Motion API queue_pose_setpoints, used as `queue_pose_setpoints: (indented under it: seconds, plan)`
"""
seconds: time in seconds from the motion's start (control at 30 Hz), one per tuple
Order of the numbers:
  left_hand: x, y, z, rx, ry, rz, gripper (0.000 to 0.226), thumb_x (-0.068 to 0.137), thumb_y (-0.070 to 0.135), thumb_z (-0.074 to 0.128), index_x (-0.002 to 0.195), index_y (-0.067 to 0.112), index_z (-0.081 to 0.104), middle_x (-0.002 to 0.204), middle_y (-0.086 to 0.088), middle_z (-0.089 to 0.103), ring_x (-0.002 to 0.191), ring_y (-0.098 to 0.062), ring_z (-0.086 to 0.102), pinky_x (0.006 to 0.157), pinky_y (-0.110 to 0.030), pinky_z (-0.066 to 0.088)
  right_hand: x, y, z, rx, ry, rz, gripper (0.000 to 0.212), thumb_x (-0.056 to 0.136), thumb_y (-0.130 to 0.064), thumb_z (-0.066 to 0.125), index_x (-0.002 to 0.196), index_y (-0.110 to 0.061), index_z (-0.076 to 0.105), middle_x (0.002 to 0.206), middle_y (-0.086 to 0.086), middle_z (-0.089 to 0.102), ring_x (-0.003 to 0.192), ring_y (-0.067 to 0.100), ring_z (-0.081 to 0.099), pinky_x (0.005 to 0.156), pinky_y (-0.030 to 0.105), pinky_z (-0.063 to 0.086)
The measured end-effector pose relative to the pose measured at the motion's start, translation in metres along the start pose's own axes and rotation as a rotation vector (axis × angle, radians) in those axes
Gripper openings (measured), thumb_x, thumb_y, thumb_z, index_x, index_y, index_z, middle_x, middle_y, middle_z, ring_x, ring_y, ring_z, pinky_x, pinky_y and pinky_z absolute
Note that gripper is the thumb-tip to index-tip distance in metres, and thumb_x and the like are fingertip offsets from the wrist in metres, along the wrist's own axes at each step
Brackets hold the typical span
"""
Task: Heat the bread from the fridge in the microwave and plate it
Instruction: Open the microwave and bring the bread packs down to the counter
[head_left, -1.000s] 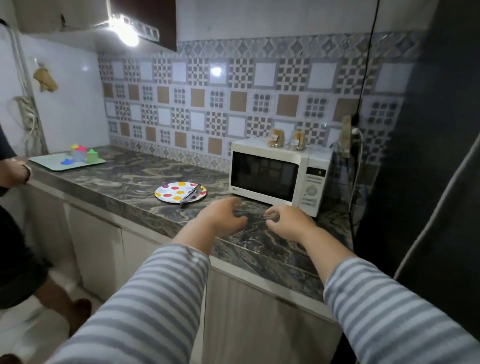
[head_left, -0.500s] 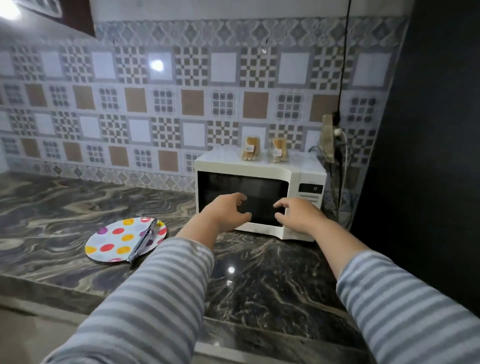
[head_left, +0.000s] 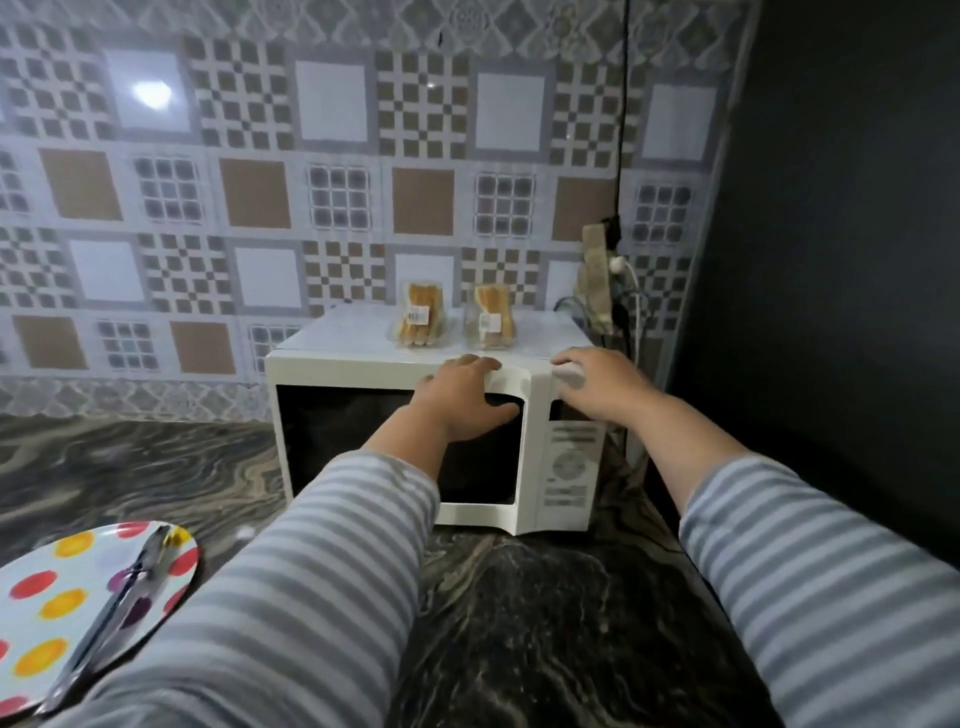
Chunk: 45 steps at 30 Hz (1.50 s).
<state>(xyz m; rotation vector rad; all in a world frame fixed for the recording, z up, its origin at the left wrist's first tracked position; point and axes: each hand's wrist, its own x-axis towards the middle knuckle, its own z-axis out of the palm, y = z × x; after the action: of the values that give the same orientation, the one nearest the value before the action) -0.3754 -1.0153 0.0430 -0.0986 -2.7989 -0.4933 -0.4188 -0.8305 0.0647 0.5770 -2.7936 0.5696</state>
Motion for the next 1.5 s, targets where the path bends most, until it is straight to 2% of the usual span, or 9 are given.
queue_pose_setpoints:
  seconds: [0.17,0.3,0.53,0.77,1.07,1.23,1.37,1.43,1.5]
  plan:
    - [0.036,0.008,0.029,0.140,0.049,0.042,0.078,0.083,0.066,0.052,0.145,0.024,0.033,0.151,0.005,0.032,0.139,-0.017,0.028,0.114,-0.048,0.020,0.022,0.019,0.004,-0.096,-0.054,-0.009,0.064,0.088,-0.030,0.065,0.145,-0.020,0.038,0.152,0.004,0.037,0.139,0.024,0.033,0.113,0.036,0.029]
    - [0.052,0.008,0.045,0.253,0.121,0.028,0.080,0.081,0.072,0.045,0.146,0.026,0.032,0.150,0.006,0.029,0.139,-0.016,0.025,0.112,-0.051,0.014,0.032,0.025,0.011,-0.112,-0.071,-0.019,0.062,0.092,-0.030,0.060,0.147,-0.018,0.035,0.153,0.006,0.033,0.140,0.023,0.030,0.113,0.036,0.026]
    - [0.063,0.007,0.054,0.274,0.268,0.042,0.071,0.079,0.065,0.058,0.136,0.027,0.041,0.138,0.004,0.039,0.130,-0.020,0.033,0.106,-0.041,0.029,0.038,0.030,0.022,-0.064,-0.034,-0.020,0.055,0.094,-0.026,0.058,0.146,-0.020,0.039,0.154,0.004,0.033,0.140,0.024,0.030,0.111,0.032,0.024]
    - [0.066,0.012,0.047,0.373,0.212,0.051,0.075,0.083,0.066,0.052,0.141,0.021,0.035,0.144,-0.001,0.035,0.133,-0.024,0.030,0.104,-0.041,0.029,0.039,0.029,0.024,-0.074,-0.015,-0.004,0.054,0.094,-0.026,0.058,0.145,-0.022,0.040,0.154,0.002,0.034,0.139,0.024,0.033,0.111,0.034,0.026]
    - [0.061,0.013,0.034,0.327,0.077,0.080,0.077,0.080,0.066,0.056,0.138,0.019,0.036,0.143,-0.004,0.035,0.133,-0.025,0.028,0.108,-0.041,0.028,0.038,0.028,0.023,-0.043,-0.034,0.023,0.053,0.093,-0.023,0.060,0.144,-0.022,0.043,0.152,0.003,0.037,0.137,0.026,0.035,0.112,0.035,0.029]
    - [0.027,0.004,0.033,0.224,0.168,0.175,0.074,0.082,0.067,0.051,0.138,0.022,0.036,0.138,0.000,0.036,0.131,-0.022,0.030,0.111,-0.039,0.025,0.034,0.018,0.018,-0.075,-0.089,0.024,0.054,0.096,-0.019,0.055,0.147,-0.019,0.036,0.154,0.010,0.032,0.140,0.029,0.031,0.114,0.042,0.028]
    - [-0.003,-0.020,0.033,0.254,0.165,0.062,0.084,0.088,0.071,0.021,0.153,0.019,0.010,0.160,0.003,0.010,0.148,-0.016,0.001,0.116,-0.053,-0.008,0.028,0.008,0.013,-0.142,-0.139,0.061,0.060,0.096,-0.005,0.040,0.151,-0.020,0.022,0.158,0.007,0.021,0.145,0.028,0.016,0.117,0.048,0.016]
    - [-0.015,-0.034,0.030,0.248,0.130,0.003,0.073,0.094,0.063,0.016,0.154,0.022,0.005,0.161,0.007,0.002,0.148,-0.012,-0.008,0.116,-0.056,-0.008,0.022,-0.002,0.012,-0.023,-0.039,0.061,0.053,0.097,-0.013,0.039,0.149,-0.020,0.029,0.156,0.007,0.027,0.143,0.027,0.023,0.116,0.044,0.021]
    - [-0.024,-0.040,0.026,0.229,0.107,-0.012,0.065,0.097,0.056,0.016,0.154,0.025,0.005,0.161,0.009,0.001,0.147,-0.010,-0.009,0.117,-0.057,-0.004,0.010,-0.018,0.017,0.069,0.024,0.024,0.047,0.101,-0.030,0.036,0.146,-0.019,0.037,0.155,0.006,0.032,0.142,0.026,0.029,0.115,0.042,0.024]
